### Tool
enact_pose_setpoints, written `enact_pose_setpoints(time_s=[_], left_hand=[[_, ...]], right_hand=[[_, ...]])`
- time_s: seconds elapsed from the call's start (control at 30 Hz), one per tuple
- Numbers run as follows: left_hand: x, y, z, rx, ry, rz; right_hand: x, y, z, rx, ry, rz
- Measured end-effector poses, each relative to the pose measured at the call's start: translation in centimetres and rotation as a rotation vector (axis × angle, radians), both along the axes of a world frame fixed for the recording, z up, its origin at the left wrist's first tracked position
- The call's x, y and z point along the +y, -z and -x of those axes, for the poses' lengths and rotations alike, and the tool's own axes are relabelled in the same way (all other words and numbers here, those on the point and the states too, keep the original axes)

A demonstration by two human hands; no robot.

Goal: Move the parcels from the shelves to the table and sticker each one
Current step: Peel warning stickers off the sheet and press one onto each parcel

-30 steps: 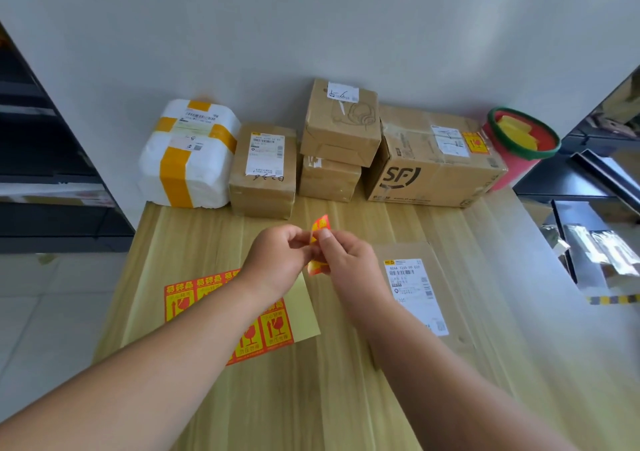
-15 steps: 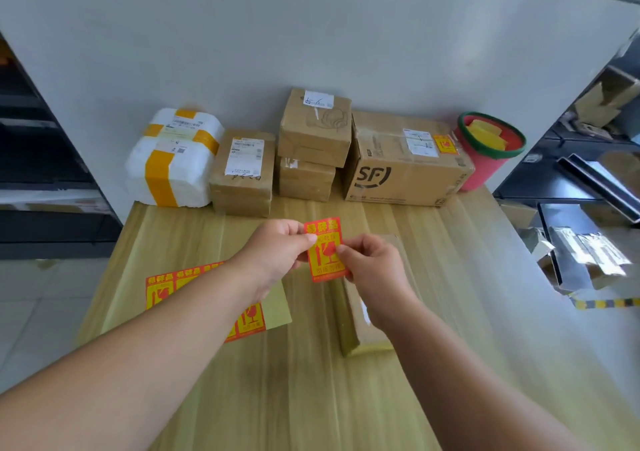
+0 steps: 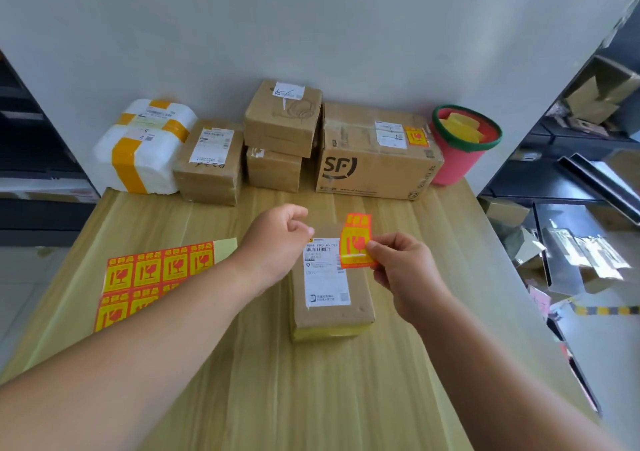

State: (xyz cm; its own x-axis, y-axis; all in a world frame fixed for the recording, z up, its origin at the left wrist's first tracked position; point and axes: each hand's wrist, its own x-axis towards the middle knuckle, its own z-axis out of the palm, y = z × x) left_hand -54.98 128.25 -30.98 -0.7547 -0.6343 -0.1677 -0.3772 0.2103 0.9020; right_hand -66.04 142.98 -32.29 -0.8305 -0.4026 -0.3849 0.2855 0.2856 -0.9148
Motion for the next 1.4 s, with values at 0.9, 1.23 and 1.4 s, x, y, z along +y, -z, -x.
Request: enact_pose_setpoints(time_s=[0.9,1.23,1.4], left_hand=[[2.6,9.6,-4.4,-0.185,-0.005,0.321],[2.1,10.6,-4.1,-0.238,0.117,0.360],[2.2,10.8,-4.1,-0.267,0.140,0.349]], right_hand=[[-0.8,7.8,-3.2,-0.049,-0.218,-0.231],[-1.0,7.8,-3.6,-0.020,-0.255,-0.234],[-0.9,8.0,-3.6,0.039,-0.275,-0.274]])
